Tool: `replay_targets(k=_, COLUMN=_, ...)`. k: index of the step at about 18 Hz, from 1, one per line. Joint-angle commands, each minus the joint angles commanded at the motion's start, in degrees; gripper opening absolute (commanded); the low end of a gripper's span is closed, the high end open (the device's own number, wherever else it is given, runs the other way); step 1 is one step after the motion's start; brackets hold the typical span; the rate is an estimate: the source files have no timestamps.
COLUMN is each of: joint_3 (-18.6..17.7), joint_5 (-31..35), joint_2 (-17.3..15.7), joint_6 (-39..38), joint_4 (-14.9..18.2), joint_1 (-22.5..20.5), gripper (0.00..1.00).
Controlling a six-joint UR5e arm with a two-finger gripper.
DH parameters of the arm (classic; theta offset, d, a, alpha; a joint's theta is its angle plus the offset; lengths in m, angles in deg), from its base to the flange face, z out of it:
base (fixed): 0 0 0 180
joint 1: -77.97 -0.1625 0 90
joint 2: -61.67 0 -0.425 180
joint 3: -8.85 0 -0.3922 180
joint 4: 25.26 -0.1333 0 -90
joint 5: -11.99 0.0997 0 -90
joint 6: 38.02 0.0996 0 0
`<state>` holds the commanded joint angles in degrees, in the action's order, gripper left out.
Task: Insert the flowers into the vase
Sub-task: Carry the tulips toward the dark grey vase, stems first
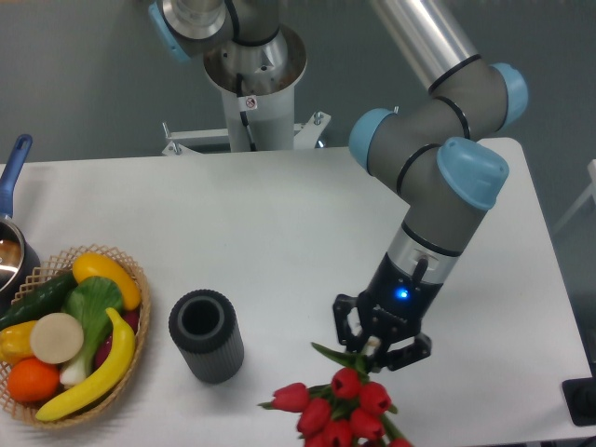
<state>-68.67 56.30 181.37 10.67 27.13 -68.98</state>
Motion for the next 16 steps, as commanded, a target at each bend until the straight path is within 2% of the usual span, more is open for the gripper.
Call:
replay_targets(k=1, joint_3=0.0, joint_5=-1.6, joint_2=-0.1, joint_6=-0.4, joint_4=-1.0, joint_1=0.5, gripper=0.00)
replay_targets(k=4, joint_3=-0.5, joint_5=-8.7, joint_2=-0.2, joint_6=-4.0, joint_4=-7.2, joint_1=0.7, gripper=0.00)
replay_targets(k=5, joint_3=-0.8, joint_5=-9.8, joint_2=-0.2, joint_6=-4.0, joint_4=-8.3, joint_1=0.7, gripper=0.00)
replay_targets(k=11, joint_3=-1.0, joint_5=-18.4, joint_2=-0.3, joint_6=-3.2, joint_4=-9.8, joint_1=1.2, gripper=0.00)
replay_targets(k=16, joint_3=-1.1, joint_5=-22.7, joint_2=-0.8, joint_6=-2.2, joint_4=-10.1, joint_1=1.4, gripper=0.00)
